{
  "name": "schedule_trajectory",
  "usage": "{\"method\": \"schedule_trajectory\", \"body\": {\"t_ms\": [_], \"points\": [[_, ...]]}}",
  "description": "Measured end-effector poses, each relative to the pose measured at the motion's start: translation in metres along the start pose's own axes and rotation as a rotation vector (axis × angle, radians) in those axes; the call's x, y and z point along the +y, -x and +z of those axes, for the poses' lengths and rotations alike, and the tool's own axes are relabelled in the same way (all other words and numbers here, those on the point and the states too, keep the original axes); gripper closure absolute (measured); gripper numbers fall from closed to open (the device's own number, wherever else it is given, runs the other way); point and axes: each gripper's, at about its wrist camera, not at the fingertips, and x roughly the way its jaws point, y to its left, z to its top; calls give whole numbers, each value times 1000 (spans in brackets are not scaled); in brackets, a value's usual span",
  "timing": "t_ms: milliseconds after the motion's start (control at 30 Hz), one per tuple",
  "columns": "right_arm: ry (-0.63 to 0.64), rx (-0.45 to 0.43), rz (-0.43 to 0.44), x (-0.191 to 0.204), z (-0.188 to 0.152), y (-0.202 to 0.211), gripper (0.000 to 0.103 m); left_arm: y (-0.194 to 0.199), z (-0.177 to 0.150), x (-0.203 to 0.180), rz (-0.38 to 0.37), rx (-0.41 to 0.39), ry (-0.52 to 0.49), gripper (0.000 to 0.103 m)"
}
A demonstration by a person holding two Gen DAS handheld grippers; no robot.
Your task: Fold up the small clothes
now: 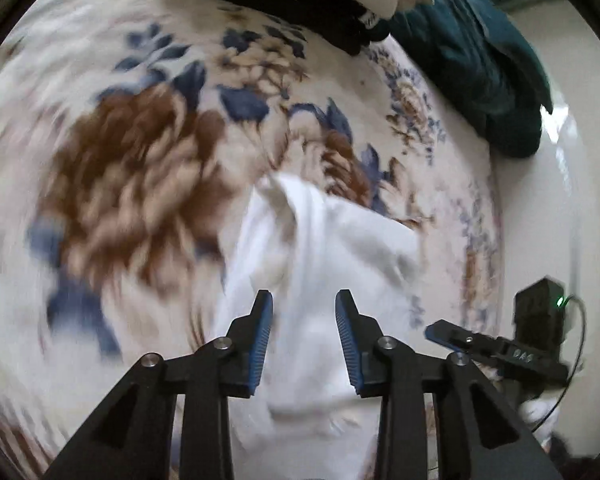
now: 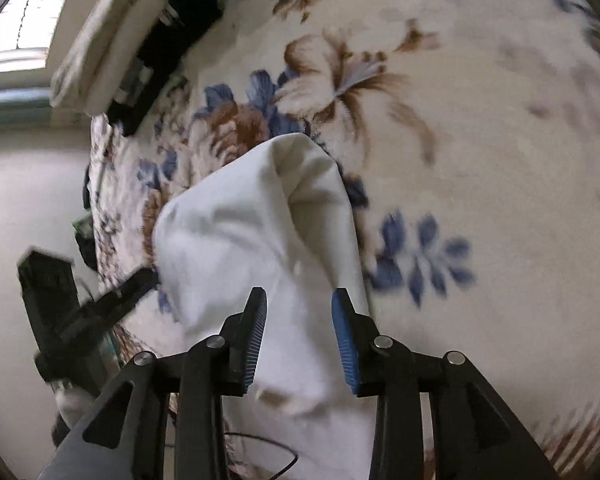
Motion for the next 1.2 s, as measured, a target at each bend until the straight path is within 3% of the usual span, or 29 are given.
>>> {"method": "schedule_trajectory", "body": {"t_ms": [100,233,300,400,567,600,633,667,700,733,1000,1200], "points": [[53,-30,-10,14,-19,-1,67,4,-21,-4,17,-37,39,73],[157,17,-150,26,-35,-35,67,-29,-42,6,158,31,53,73],[171,65,-194,19,-47,-50,67,-40,-55,16,178,71,48,73],[174,83,-194,8,-57,-55,67,-39,-66,21,178,76,17,73],[158,45,-184,11,-59,-39,67,-8,-72,8,181,-19,7,73],[158,38,-196,11,-62,-32,60,3,-76,0,186,-61,-15,73],[157,32,-218,12,-66,-25,44,12,-82,-8,198,-86,-35,71],[152,35,-236,12,-72,-18,38,21,-90,-14,228,-104,-46,64],[147,46,-242,10,-79,-12,31,26,-97,-15,246,-105,-42,35],[137,64,-241,8,-88,-7,31,29,-104,-15,257,-100,-31,7],[-65,243,-228,-56,-167,-13,31,12,-186,23,308,83,76,4],[-205,313,-122,-101,-205,-43,31,-14,-217,60,302,169,120,6]]}}
